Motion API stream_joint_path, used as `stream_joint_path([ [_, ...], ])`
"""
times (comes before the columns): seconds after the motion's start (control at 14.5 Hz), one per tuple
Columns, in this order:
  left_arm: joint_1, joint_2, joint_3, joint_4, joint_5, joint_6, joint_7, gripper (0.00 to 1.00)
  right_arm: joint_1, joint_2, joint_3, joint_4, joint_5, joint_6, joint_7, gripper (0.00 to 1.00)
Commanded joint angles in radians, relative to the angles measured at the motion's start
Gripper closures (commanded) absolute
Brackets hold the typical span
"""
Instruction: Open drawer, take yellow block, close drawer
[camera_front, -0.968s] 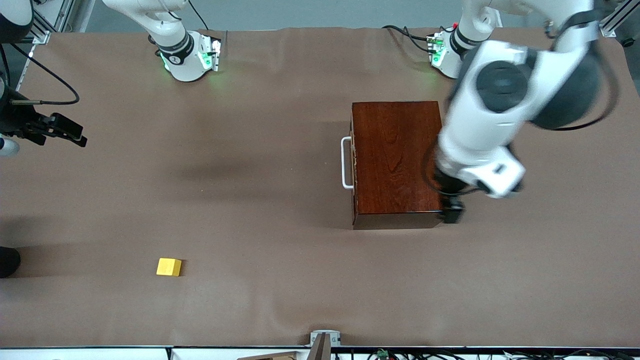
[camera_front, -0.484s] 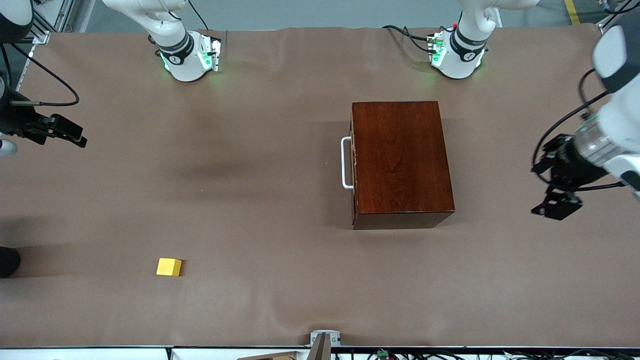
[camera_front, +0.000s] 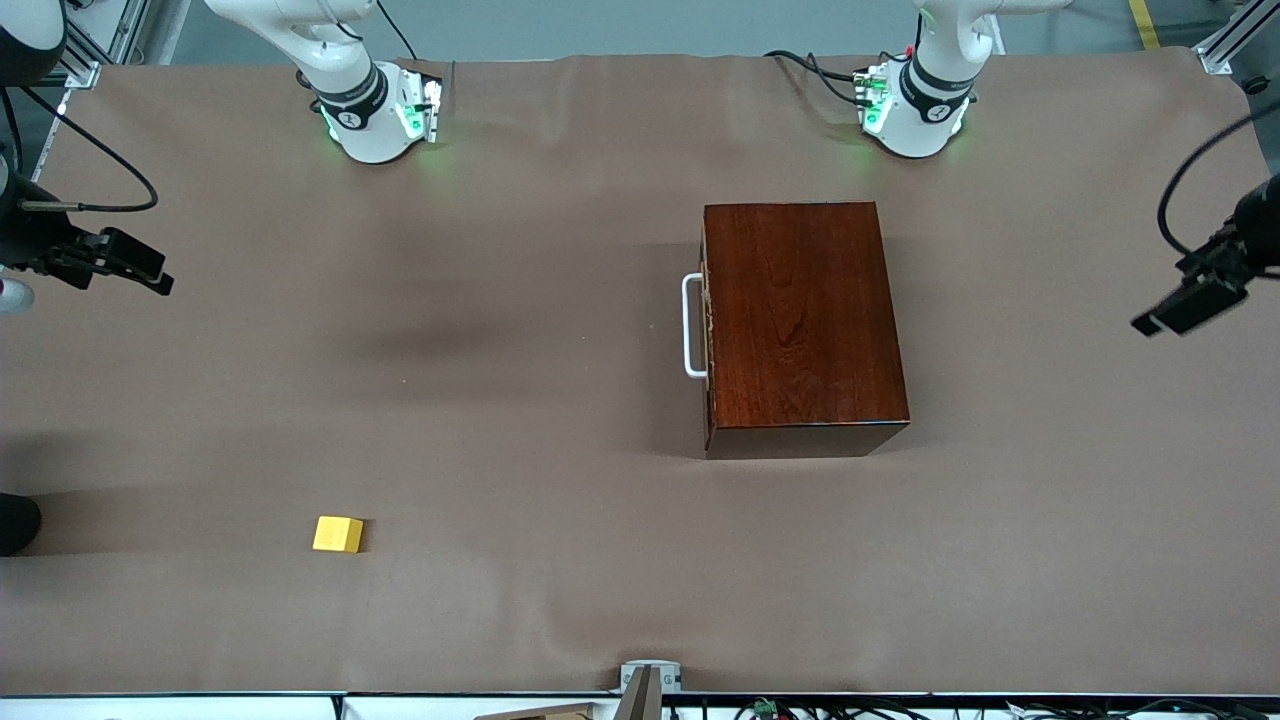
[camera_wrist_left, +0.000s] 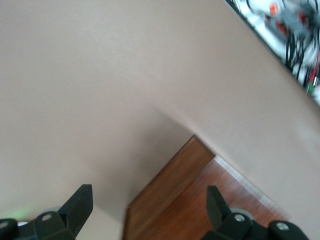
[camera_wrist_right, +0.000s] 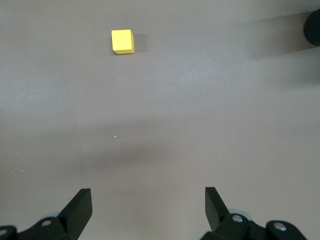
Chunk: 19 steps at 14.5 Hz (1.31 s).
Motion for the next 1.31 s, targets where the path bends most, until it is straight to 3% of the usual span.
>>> stream_joint_path([
  [0.0,0.017,-0.082,-0.015,-0.097,-0.011,-0.015,0.228,0.00,0.000,0.022,-0.003,0.044,-0.006,-0.009,0.012,0.00],
  [0.35,0.029,-0.145,-0.017,-0.178,-0.005,-0.021,0.588,0.00,0.005,0.047,-0.003,0.075,-0.007,-0.018,0.010,0.00],
  [0.48,0.043,-0.146,-0.047,-0.180,0.007,-0.021,0.664,0.00,0.005,0.047,-0.001,0.074,-0.007,-0.018,0.010,0.00],
  [0.69,0.093,-0.135,-0.127,-0.177,0.052,-0.021,0.673,0.00,0.005,0.045,-0.003,0.074,-0.007,-0.018,0.010,0.00],
  [1.24,0.087,-0.069,-0.129,-0.109,0.049,-0.018,0.615,0.00,-0.004,0.042,-0.004,0.078,-0.004,-0.047,0.013,0.00],
])
